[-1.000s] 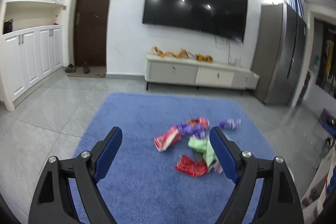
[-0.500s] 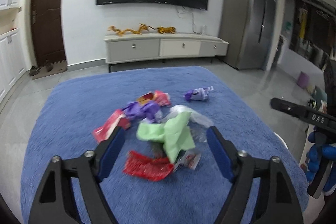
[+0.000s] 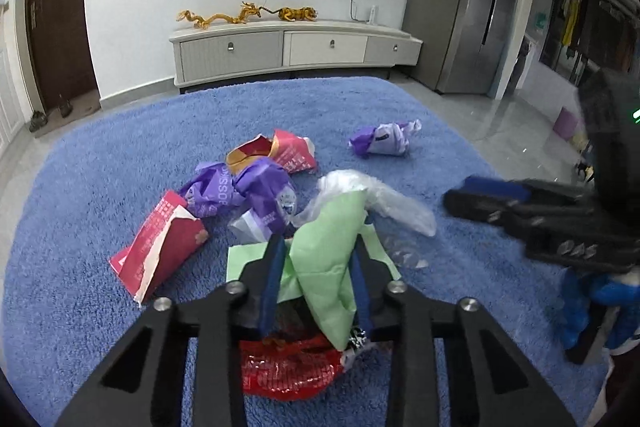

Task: Collect trash
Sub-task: 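Grasp the green tissue with the left tool while the right tool grasps the clear plastic bag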

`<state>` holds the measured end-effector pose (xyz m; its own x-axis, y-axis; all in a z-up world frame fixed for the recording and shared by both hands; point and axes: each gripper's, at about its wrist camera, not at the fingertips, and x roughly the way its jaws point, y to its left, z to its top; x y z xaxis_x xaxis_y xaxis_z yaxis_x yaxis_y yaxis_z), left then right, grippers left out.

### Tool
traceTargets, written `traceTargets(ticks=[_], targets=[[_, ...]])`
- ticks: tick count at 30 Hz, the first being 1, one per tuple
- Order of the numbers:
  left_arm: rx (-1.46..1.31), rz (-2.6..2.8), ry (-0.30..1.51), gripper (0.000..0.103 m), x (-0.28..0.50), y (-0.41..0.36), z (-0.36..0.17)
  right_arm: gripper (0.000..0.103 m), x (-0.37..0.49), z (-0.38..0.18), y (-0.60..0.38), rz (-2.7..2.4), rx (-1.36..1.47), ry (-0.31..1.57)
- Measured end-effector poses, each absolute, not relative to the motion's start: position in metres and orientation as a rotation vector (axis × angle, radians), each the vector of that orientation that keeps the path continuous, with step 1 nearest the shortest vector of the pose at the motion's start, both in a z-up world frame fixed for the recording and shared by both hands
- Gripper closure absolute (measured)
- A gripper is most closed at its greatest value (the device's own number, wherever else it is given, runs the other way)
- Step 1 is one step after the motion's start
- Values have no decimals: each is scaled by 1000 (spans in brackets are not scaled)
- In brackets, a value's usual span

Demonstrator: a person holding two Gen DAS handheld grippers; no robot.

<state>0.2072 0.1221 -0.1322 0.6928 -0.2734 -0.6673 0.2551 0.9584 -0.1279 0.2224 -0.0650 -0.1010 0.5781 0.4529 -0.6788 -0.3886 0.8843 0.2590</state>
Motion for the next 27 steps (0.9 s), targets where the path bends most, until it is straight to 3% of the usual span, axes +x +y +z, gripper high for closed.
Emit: traceTargets(ticks=[5,8,10,13,27], targets=[[-91,-304,730,78,206,133,-128,65,238,-111,-45,547,50,857],[-121,-306,716,78,200,140,-125,74,241,-112,-38,568,32,873],[-138,-305,705,78,195,146,-121,89,240,-113,-33,563,3,878],[-151,-289,671,78,186,156,-109,97,234,-110,-30,548,-10,857],[-176,-232,526,78,103,194,-50,98,149,-63,-55,471,67,730]])
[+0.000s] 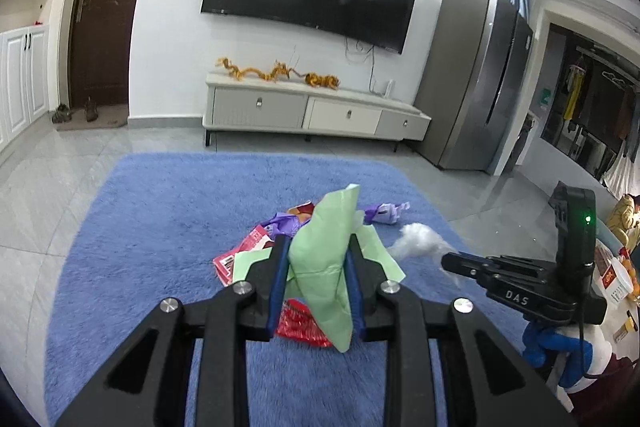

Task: Collect trash
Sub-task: 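Grasp the green tissue with the left tool while the right tool grasps the clear plastic bag, then carry both items over the trash bin and open both tools to drop them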

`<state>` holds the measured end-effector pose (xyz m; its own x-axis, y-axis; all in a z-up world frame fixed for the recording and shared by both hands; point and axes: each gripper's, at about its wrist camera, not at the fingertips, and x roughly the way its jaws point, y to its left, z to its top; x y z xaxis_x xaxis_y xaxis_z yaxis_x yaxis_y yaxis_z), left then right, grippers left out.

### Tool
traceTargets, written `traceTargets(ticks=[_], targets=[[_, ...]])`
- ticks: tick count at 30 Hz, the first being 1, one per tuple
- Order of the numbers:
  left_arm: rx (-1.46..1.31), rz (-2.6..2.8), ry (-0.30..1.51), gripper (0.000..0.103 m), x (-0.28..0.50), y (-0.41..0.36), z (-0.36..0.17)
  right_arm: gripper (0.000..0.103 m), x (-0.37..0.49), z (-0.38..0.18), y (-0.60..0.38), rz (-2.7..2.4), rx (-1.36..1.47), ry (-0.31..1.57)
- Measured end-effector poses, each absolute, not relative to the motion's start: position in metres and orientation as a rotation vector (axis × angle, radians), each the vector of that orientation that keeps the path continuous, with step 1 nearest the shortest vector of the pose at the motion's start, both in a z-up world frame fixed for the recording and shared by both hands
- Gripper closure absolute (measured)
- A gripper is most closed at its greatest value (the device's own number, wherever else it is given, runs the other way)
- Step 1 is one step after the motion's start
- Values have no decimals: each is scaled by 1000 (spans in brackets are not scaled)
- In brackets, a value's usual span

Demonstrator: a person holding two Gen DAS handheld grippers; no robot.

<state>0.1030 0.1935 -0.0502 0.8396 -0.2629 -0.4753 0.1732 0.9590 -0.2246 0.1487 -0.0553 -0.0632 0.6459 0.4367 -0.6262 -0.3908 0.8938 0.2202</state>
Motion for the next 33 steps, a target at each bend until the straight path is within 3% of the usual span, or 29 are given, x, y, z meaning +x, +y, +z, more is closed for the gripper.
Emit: traceTargets(ticks=[17,33], targets=[[-123,-305,451,78,28,147,-20,98,51,-4,-116,344,140,559],[140,-452,505,78,52,-18,-12,98,26,-32,-248,78,213,565]])
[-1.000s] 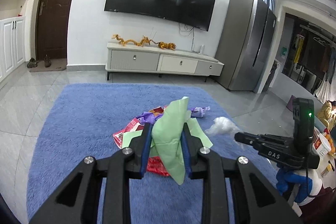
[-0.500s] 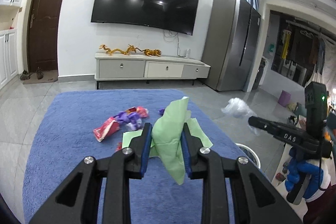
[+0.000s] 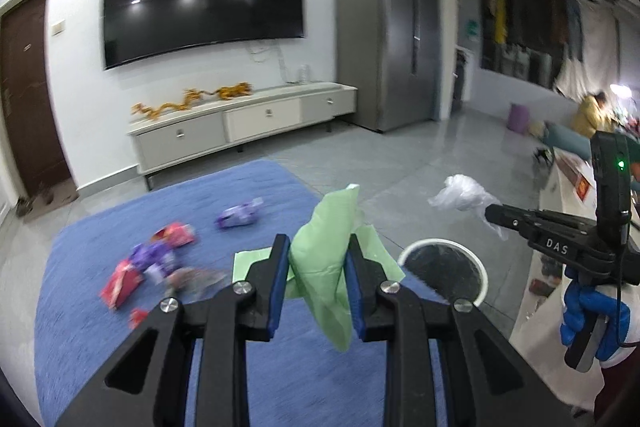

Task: Collect trash
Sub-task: 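Carry both items over the trash bin and open both tools to drop them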

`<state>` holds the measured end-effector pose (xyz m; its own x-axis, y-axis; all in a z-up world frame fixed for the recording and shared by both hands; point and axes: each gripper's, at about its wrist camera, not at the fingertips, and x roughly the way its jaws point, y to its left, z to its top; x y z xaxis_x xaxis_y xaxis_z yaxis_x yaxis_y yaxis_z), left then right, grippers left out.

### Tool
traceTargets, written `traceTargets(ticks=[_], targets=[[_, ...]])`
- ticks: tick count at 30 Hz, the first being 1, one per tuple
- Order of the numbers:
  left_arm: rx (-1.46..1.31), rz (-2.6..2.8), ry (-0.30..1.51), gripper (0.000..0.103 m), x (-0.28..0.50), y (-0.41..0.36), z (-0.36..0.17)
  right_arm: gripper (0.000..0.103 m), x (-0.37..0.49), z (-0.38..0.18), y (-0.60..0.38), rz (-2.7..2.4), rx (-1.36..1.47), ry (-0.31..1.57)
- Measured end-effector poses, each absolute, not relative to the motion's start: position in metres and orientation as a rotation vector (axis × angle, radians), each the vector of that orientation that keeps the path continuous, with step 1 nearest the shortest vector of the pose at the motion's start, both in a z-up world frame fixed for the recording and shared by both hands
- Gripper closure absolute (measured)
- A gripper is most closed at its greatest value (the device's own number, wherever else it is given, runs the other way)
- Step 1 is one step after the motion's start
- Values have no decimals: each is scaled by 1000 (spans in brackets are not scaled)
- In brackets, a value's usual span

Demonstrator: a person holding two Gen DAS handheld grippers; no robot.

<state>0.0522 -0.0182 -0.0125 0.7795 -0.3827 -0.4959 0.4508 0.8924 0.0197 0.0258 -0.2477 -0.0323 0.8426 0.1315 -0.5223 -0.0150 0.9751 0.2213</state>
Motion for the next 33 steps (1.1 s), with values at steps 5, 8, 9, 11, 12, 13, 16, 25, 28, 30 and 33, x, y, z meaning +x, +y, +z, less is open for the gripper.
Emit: traceTargets(ticks=[5,8,9,11,12,13,16,25,28,30,33], targets=[[207,-548,531,78,68,-86,-19,98,20,-43,-288,-4,230,581],[238,-599,558,78,74,-117,-30,98,20,-57,-315,-51,271,594],[252,-617,569,78,76,-129,-35,98,21,-61,-322,-62,283,600],[284,-652,597,78,83,-157,-47,98,24,-75,-338,-93,316,623],[293,-666,612,78,87,-169,-52,98,24,-82,-345,-105,332,635],[296,-676,624,78,90,-175,-56,98,23,-89,-354,-120,351,650],[303,-708,679,78,110,-210,-72,98,28,-110,-374,-166,402,693],[290,-732,829,78,183,-292,-123,98,60,-170,-423,-262,498,826],[268,-728,872,77,200,-308,-139,97,75,-184,-431,-274,515,858],[251,-735,903,77,209,-319,-151,95,86,-193,-435,-281,528,877],[208,-759,965,77,223,-330,-168,95,97,-207,-436,-297,534,906]])
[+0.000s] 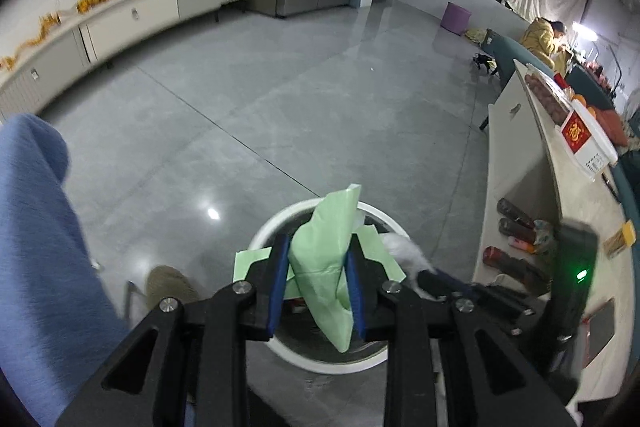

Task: Collect trash
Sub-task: 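Carry both items over the trash bin and open both tools to drop them, then move both open tools back over the wrapper pile on the rug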

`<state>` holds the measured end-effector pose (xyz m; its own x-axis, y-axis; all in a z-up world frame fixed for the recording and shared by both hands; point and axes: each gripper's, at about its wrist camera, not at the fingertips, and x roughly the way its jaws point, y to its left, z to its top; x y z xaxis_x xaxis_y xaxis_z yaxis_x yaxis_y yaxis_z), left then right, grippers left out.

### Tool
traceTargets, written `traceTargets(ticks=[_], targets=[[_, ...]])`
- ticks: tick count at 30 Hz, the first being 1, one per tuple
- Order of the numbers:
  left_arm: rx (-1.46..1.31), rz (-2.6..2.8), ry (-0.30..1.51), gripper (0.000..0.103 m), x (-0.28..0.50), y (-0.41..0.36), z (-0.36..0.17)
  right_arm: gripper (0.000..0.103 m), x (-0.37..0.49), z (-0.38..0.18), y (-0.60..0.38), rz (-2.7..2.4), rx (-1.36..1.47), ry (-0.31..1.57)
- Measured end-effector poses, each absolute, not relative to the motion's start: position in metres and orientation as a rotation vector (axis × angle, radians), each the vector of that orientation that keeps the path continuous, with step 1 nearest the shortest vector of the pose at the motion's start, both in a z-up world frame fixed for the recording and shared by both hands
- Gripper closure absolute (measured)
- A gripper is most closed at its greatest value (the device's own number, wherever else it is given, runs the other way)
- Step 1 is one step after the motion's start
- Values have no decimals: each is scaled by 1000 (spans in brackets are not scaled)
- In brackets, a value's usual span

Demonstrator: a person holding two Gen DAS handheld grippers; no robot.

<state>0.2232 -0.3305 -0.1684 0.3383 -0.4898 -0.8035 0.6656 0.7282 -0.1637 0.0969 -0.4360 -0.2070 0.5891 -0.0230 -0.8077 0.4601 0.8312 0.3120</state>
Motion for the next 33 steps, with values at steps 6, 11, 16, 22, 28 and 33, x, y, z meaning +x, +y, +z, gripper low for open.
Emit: traceTargets(ticks=[6,11,16,22,28,33], targets=[[148,-766,1022,44,237,-340,-187,71,102,-227,-442,-325,569,943],[111,-755,1001,44,239,-331,-178,71,98,-225,-440,-335,565,953],[70,-717,930,44,228,-312,-155,71,87,-201,-432,-352,551,904],[75,-688,803,44,200,-277,-111,66,70,-155,-415,-372,511,801],[98,-675,721,44,168,-238,-68,65,50,-95,-386,-355,457,690],[77,-632,638,44,145,-186,-31,62,33,-43,-355,-311,410,598]])
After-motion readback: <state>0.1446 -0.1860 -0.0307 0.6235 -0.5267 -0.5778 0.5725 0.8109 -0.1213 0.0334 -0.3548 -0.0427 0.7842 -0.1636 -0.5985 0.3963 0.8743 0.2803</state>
